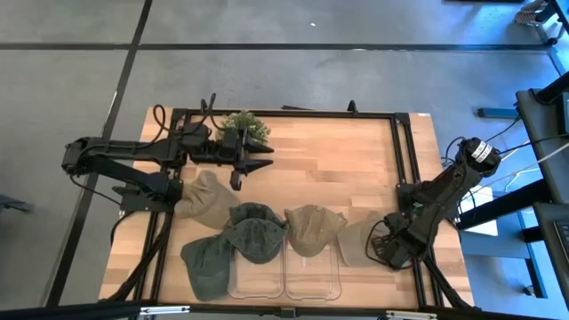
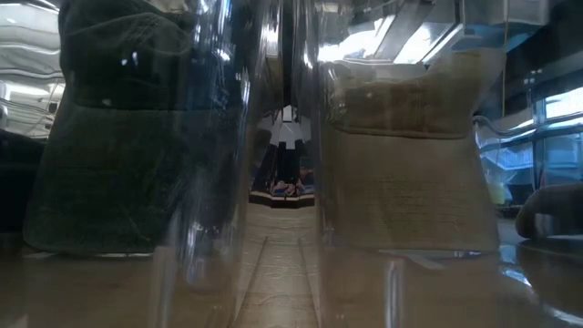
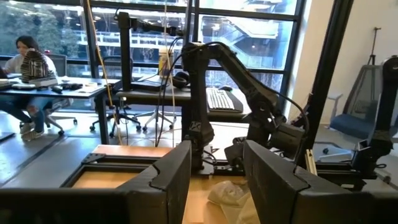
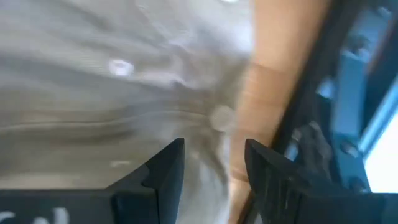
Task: Pick & Place hat
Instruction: Put the right brown cap into the right transparent bin
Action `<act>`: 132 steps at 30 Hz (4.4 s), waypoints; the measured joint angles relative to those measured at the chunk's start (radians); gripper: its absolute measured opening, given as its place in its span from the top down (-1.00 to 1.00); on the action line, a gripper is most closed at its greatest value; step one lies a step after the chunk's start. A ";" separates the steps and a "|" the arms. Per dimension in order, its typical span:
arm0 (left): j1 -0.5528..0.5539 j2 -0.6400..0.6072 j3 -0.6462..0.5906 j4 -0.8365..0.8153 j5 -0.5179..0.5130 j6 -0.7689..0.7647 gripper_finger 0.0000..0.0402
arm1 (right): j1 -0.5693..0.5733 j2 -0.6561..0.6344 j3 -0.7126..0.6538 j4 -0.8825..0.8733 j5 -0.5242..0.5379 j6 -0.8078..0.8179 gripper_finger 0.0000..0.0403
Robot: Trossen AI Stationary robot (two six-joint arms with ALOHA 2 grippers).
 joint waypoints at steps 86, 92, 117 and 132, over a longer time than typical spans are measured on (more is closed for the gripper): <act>0.025 0.001 0.001 -0.016 0.051 -0.017 0.29 | -0.155 0.090 0.816 -0.591 0.709 -0.765 0.76; 0.010 0.001 0.001 -0.060 0.051 -0.023 0.29 | -0.246 0.089 0.949 -0.592 0.831 -1.049 0.76; -0.012 -0.041 0.000 -0.142 0.055 -0.094 0.29 | -0.336 0.302 1.523 -0.340 0.699 -1.812 0.76; -0.012 -0.050 0.000 -0.172 0.055 -0.131 0.29 | -0.202 0.469 1.519 -0.404 0.657 -1.377 0.75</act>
